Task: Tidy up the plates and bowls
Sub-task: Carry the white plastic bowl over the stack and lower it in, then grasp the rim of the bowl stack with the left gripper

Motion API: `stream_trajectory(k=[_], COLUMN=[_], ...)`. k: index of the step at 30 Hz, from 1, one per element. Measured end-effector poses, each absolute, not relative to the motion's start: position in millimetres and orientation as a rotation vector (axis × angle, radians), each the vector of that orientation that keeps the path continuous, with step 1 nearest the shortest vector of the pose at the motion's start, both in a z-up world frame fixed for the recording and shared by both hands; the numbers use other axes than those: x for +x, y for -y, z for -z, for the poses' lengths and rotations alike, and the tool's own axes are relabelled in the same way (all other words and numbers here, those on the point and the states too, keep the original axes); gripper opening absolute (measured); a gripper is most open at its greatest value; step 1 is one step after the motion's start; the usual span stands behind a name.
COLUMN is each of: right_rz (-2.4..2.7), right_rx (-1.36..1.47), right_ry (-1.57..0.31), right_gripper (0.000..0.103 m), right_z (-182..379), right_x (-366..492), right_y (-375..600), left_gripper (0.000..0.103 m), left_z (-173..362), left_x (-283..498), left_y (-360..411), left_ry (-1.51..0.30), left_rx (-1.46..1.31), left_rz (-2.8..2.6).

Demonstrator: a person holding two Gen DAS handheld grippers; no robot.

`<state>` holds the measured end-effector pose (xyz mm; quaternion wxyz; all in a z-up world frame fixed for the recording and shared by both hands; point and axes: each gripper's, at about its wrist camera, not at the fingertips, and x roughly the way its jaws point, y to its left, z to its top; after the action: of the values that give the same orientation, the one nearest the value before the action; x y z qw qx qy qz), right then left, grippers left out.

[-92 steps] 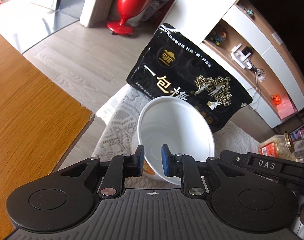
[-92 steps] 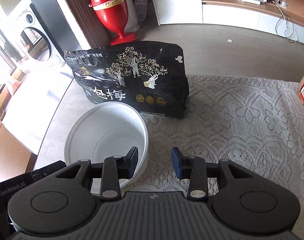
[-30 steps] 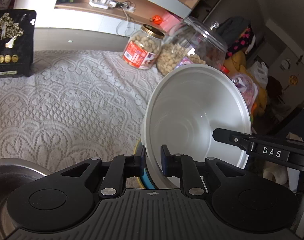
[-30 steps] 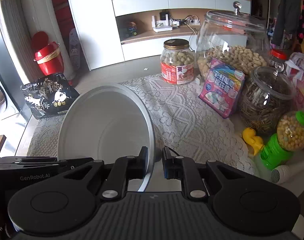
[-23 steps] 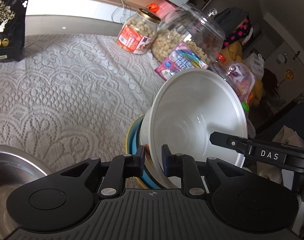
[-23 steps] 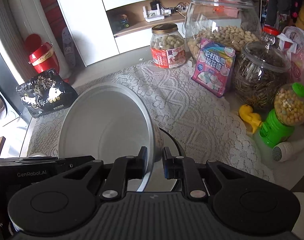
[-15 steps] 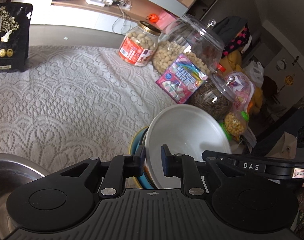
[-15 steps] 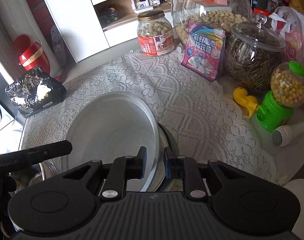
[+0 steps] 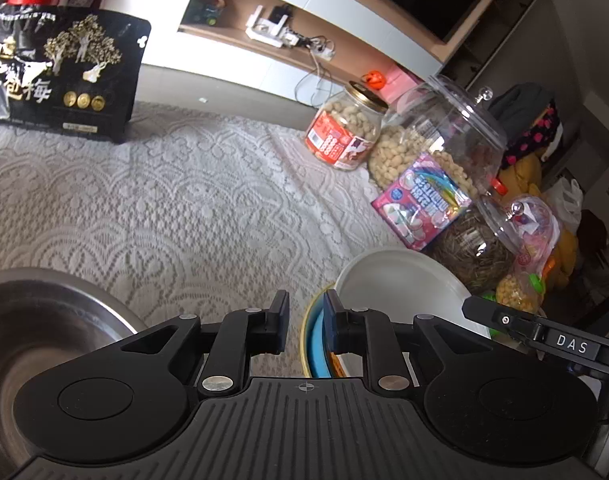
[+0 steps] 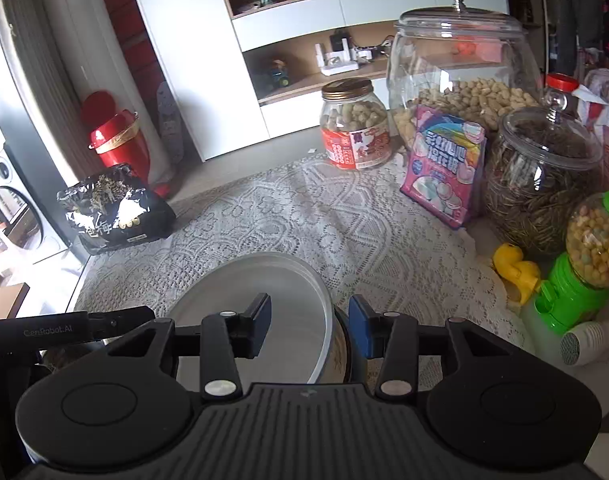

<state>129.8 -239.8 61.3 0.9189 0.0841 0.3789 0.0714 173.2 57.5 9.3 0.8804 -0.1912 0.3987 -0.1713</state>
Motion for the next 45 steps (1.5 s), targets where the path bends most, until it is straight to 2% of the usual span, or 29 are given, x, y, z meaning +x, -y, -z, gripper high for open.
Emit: stream_trajectory(k=[7, 17, 26, 40, 41, 42, 45], right_rz=[-0.371, -0.411, -0.4, -0.456, -0.458, -0.454, -0.437], right_rx=[0.143, 0.353, 0.33, 0.442, 0.445, 0.45, 0.485], right_ry=[-0.699, -0.868, -0.927, -1.037, -1.046, -1.047, -1.078], right_gripper=[0.045, 0.045, 0.048, 0.048, 0.051, 0.058, 0.063], right_z=[-40, 7, 27, 47, 48, 48, 50], right_x=[157, 171, 172, 180, 179, 179, 181], right_y=[259, 293, 280, 280, 278, 278, 279], left_gripper=[0.022, 0.024, 0.035, 0.034, 0.034, 0.034, 0.034], left_z=[-11, -1, 8, 7, 9, 11, 10], left_x=[159, 158, 153, 157, 158, 159, 160], left_y=[-26, 9, 2, 21, 21, 21, 21], left_ry=[-0.824, -0.88, -0.895, -0.891, -0.904, -0.908, -0.906], left_rx=[-0.422, -0.261, -0.366, -0.267, -0.272, -0.273, -0.261], left_rz=[0.267, 0.126, 0.156, 0.134, 0.139, 0.142, 0.147])
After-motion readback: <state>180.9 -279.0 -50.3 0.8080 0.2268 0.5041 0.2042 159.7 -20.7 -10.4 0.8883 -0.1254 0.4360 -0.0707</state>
